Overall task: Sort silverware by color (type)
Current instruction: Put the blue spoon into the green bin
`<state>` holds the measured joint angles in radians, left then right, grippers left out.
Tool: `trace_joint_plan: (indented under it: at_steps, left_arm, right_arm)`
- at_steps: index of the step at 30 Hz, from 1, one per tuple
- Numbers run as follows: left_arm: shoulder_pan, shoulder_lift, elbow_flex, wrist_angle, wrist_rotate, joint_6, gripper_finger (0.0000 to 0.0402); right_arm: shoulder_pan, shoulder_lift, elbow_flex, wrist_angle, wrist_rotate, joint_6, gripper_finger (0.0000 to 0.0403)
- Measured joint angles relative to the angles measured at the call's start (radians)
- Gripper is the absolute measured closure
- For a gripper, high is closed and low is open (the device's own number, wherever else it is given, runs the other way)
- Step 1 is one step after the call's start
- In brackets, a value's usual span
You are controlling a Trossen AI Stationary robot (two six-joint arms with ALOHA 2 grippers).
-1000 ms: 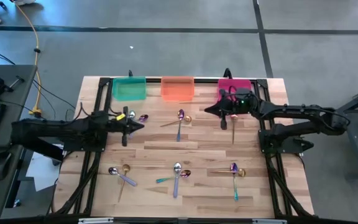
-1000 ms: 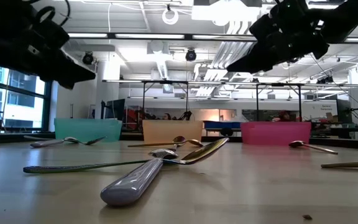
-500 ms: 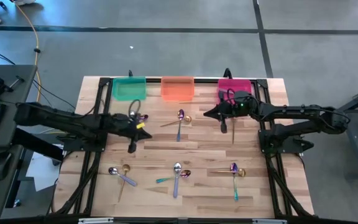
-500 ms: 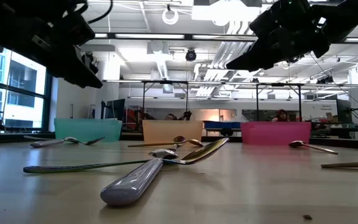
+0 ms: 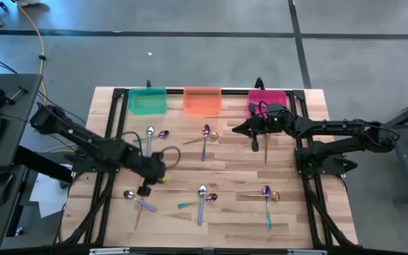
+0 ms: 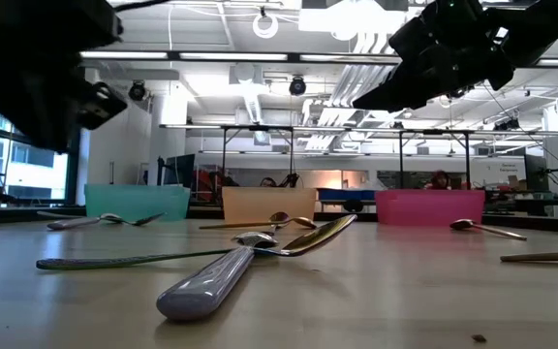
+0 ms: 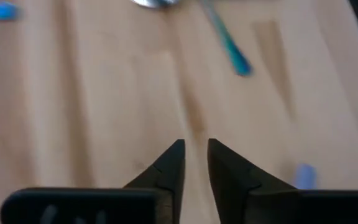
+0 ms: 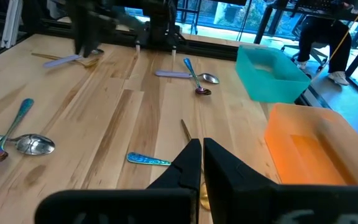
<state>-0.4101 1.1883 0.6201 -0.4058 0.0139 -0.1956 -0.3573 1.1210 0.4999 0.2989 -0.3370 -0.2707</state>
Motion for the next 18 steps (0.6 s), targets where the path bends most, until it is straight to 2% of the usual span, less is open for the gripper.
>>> trace_joint_plan:
  at_steps: [8,14,18]
  left_arm:
    - [-0.160,0.105,0.071,-0.076,-0.021,-0.185,0.0284]
    - [-0.195,0.142,0.114,-0.172,-0.045,-0.342,0.0263]
    - [-0.210,0.144,0.118,-0.243,-0.044,-0.388,0.0261]
  right_arm:
    - [0.000,0.000,0.000,-0.002,0.000,-0.001,0.0401]
    - [0.000,0.000,0.000,-0.003,0.000,0.000,0.0401]
    - [0.000,0.000,0.000,-0.014,0.000,0.000,0.0401]
